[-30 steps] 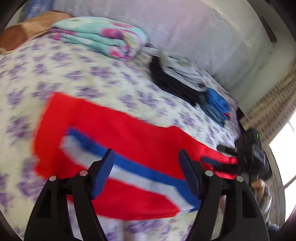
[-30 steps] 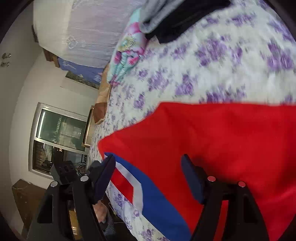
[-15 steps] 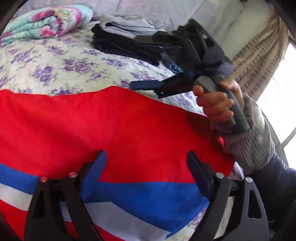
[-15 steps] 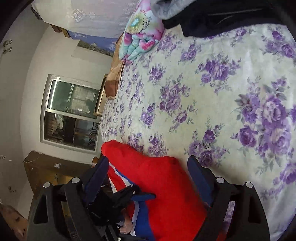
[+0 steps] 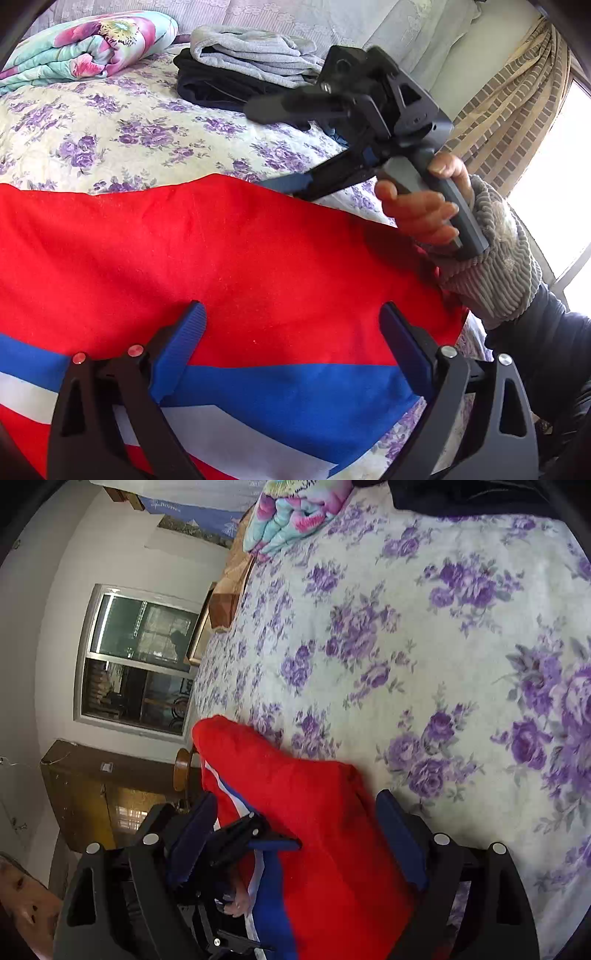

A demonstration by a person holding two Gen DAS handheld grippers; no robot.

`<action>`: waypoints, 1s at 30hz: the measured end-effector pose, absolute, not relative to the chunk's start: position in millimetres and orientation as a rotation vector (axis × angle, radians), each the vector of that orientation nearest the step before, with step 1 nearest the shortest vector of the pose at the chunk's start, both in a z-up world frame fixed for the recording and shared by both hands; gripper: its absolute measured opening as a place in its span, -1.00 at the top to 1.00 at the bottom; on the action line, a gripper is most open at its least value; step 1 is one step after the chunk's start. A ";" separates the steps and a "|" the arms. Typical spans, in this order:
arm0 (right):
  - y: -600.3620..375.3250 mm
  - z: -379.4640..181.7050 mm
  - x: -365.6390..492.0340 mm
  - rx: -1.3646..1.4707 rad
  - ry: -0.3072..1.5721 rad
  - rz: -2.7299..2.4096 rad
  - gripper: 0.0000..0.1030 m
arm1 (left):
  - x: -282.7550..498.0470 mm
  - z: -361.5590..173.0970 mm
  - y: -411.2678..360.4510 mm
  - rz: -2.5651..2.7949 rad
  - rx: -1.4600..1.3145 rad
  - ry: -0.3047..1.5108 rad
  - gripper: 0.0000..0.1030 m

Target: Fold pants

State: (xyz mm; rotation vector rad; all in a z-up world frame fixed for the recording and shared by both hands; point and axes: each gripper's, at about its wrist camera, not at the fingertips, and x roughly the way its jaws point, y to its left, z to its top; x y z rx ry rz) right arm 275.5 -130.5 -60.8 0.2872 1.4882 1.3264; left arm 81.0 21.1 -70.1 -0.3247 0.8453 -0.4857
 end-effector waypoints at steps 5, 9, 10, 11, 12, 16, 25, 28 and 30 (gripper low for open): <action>-120.4 -53.5 264.3 0.244 1.501 1.388 -0.75 | 81.7 -69.9 21.7 -0.491 -0.329 0.844 -0.80; -104.5 -59.4 275.7 0.340 1.526 1.400 -0.80 | 81.1 -69.9 21.5 -0.491 -0.329 0.844 -0.81; -101.0 -63.6 279.3 0.359 1.538 1.380 -0.81 | 81.1 -69.9 21.6 -0.490 -0.329 0.844 -0.81; -99.4 -66.3 282.3 0.382 1.545 1.369 -0.82 | 81.2 -69.9 21.7 -0.490 -0.330 0.844 -0.81; -102.2 -67.3 286.9 0.431 1.530 1.350 -0.81 | 81.4 -70.0 21.8 -0.490 -0.331 0.844 -0.81; -136.4 -60.8 308.5 0.647 1.373 1.266 -0.78 | 80.5 -70.5 22.7 -0.494 -0.337 0.841 -0.81; -106.2 -38.9 262.0 0.574 1.384 1.404 -0.78 | 79.3 -70.2 23.5 -0.495 -0.344 0.838 -0.81; -88.4 -56.5 256.8 0.506 1.430 1.301 -0.74 | 78.7 -69.8 23.2 -0.492 -0.342 0.837 -0.81; -94.1 -64.8 270.1 0.500 1.390 1.175 -0.41 | 77.9 -69.4 23.8 -0.485 -0.341 0.834 -0.81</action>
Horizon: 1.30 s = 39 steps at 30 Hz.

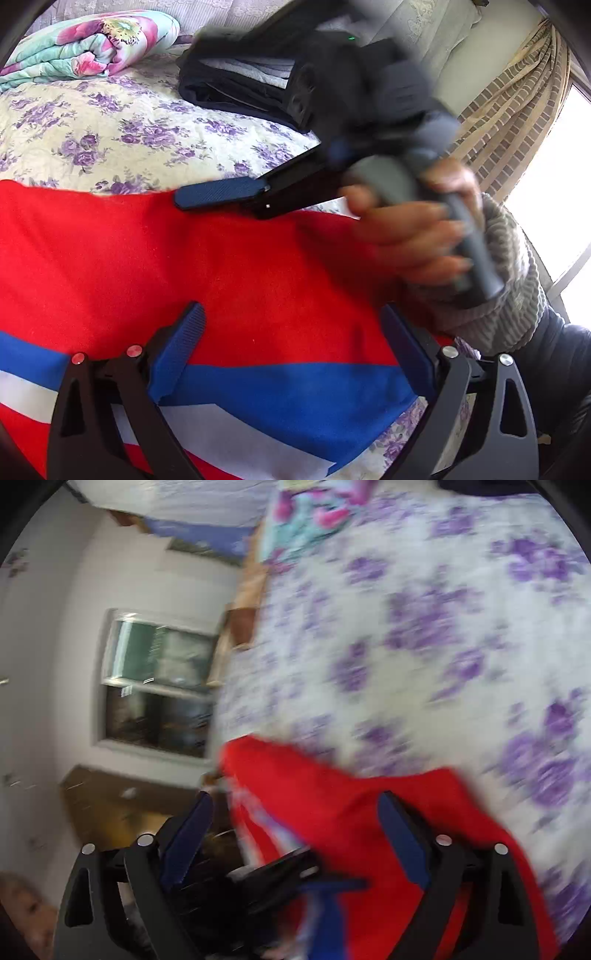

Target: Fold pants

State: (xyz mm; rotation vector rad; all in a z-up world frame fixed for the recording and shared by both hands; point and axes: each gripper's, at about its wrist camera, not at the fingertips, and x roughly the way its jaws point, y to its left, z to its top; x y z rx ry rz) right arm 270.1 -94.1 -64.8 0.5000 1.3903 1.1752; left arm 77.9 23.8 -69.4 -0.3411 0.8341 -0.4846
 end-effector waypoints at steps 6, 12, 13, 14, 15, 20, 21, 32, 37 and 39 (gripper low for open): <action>-112.8 -47.8 260.9 0.555 1.302 1.176 -0.61 | 66.1 -55.0 56.3 -0.397 -0.445 0.761 -0.81; -88.0 -59.2 245.3 0.560 1.360 1.201 -0.68 | 57.1 -43.6 126.4 -0.165 -0.535 0.717 -0.64; -88.8 -65.8 251.1 0.525 1.349 1.131 -0.68 | 57.4 -45.4 131.5 -0.155 -0.521 0.740 -0.50; -92.0 -71.5 256.9 0.518 1.329 1.102 -0.43 | 58.0 -47.1 133.9 -0.137 -0.494 0.766 -0.25; -98.7 -73.2 260.2 0.539 1.323 1.094 -0.22 | 59.4 -46.6 136.1 -0.120 -0.475 0.779 -0.05; -123.7 -50.6 244.9 0.580 1.212 1.065 -0.61 | 42.5 -38.3 144.9 -0.082 -0.509 0.735 0.00; -123.0 -46.7 240.0 0.583 1.203 1.075 -0.64 | 40.3 -33.2 143.1 -0.052 -0.482 0.710 -0.07; -117.5 -70.0 233.1 0.681 1.267 1.104 -0.73 | 35.6 -28.9 175.4 0.075 -0.483 0.670 -0.35; -123.2 -66.2 229.5 0.682 1.249 1.089 -0.73 | 35.8 -30.8 164.4 0.111 -0.411 0.664 -0.35; -130.1 -62.8 225.7 0.691 1.240 1.089 -0.74 | 33.9 -29.3 166.6 0.100 -0.435 0.657 -0.36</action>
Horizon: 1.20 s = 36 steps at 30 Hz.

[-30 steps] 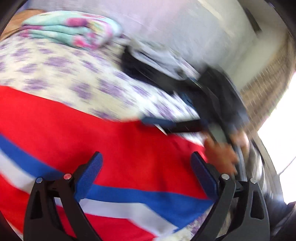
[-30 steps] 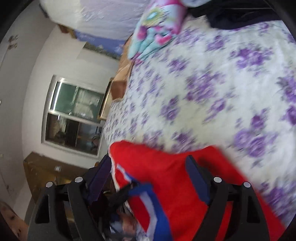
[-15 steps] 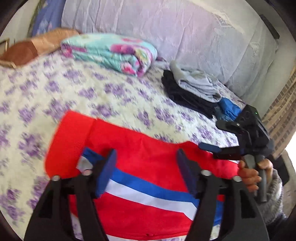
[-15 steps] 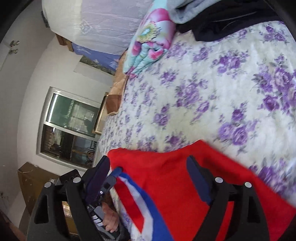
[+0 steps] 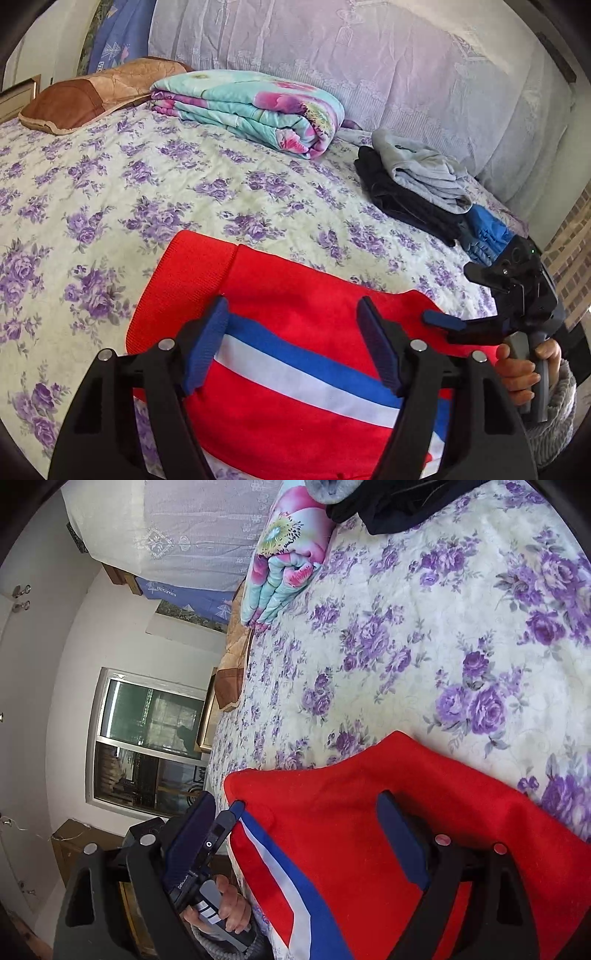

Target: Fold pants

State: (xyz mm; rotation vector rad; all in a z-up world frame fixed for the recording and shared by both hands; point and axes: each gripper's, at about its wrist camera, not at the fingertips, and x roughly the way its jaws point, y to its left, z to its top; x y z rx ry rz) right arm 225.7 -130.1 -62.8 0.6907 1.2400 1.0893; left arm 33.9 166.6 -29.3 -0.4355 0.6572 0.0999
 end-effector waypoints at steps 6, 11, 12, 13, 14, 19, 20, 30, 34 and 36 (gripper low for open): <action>-166.4 -45.4 203.1 0.747 1.153 1.060 -0.74 | 28.0 -21.4 167.5 0.079 -0.498 0.646 -0.38; -230.7 -30.8 164.8 0.846 1.022 0.971 -0.74 | 35.9 -15.3 134.8 -0.004 -0.458 0.669 -0.38; -245.4 -28.8 156.2 0.862 0.997 0.948 -0.74 | 40.6 -14.2 125.0 -0.030 -0.442 0.681 -0.39; -264.7 -26.4 144.1 0.885 0.966 0.916 -0.75 | 47.5 -13.4 110.4 -0.065 -0.413 0.697 -0.38; -280.2 -25.6 134.4 0.904 0.943 0.889 -0.75 | 55.1 -13.4 96.2 -0.096 -0.387 0.716 -0.39; -378.2 -18.0 70.6 1.008 0.793 0.697 -0.76 | 96.5 -41.5 44.4 -0.141 -0.267 0.836 -0.49; -401.7 -16.7 54.8 1.031 0.750 0.644 -0.76 | 105.5 -56.7 39.9 -0.099 -0.243 0.880 -0.50; -504.9 -80.1 8.3 1.246 0.667 0.218 -0.76 | 73.9 -64.2 51.8 -0.181 -0.333 0.773 -0.72; -504.4 -88.0 23.8 1.235 0.665 0.162 -0.76 | 71.8 -65.0 55.8 -0.193 -0.356 0.759 -0.72; -501.3 -86.6 36.1 1.212 0.656 0.136 -0.75 | 73.5 -65.6 52.6 -0.189 -0.337 0.766 -0.75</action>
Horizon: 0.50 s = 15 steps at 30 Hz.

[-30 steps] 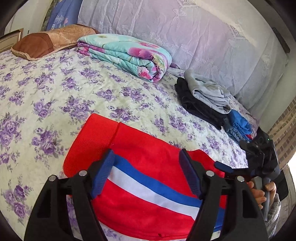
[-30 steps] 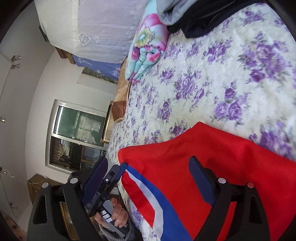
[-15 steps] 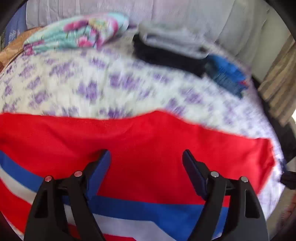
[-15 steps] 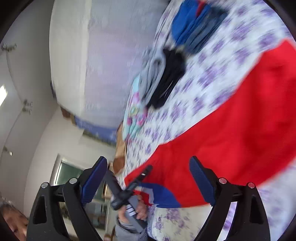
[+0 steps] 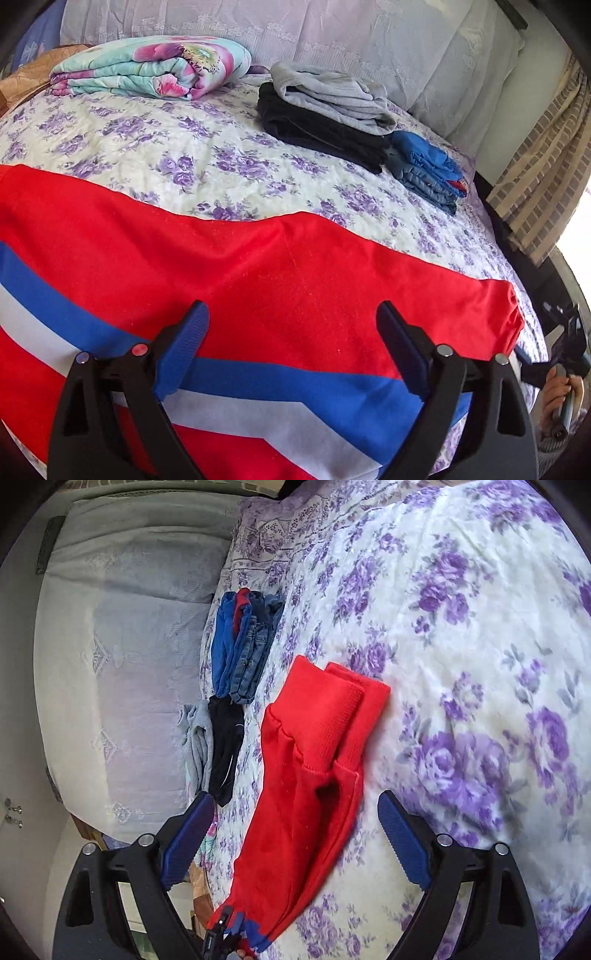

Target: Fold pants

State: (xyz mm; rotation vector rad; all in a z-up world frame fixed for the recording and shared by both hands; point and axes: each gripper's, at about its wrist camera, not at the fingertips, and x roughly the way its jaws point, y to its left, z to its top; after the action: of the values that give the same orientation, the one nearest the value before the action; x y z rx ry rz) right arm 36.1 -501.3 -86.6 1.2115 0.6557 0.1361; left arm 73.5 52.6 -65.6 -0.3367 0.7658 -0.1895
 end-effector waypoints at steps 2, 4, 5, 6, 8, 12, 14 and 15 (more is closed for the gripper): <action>-505.5 -89.5 44.2 1.224 0.633 0.105 -0.72 | 71.8 -65.4 50.9 -0.190 -0.326 0.765 -0.76; -510.0 -91.2 48.7 1.224 0.611 0.080 -0.61 | 72.2 -65.7 52.1 -0.193 -0.331 0.766 -0.76; -511.7 -91.6 50.2 1.218 0.598 0.068 -0.54 | 72.6 -65.8 52.1 -0.193 -0.331 0.767 -0.76; -512.8 -93.9 52.3 1.210 0.590 0.060 -0.33 | 72.7 -65.7 51.9 -0.190 -0.327 0.767 -0.76; -515.5 -100.9 55.0 1.200 0.594 0.057 0.07 | 72.7 -64.2 49.8 -0.172 -0.314 0.775 -0.76; -517.3 -108.3 51.3 1.177 0.576 0.090 0.44 | 68.6 -52.9 31.6 -0.207 -0.293 0.782 -0.76; -516.9 -108.2 50.8 1.156 0.567 0.101 0.46 | 70.7 -50.8 13.7 -0.180 -0.235 0.801 -0.76; -516.2 -108.3 50.5 1.138 0.561 0.105 0.49 | 72.6 -51.8 4.3 -0.146 -0.199 0.815 -0.76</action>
State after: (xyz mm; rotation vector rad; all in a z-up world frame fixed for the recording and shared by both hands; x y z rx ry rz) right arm 50.5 -516.2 -108.3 1.1384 0.5605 0.1052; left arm 72.6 4.3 -51.8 -0.1990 0.8149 -0.1455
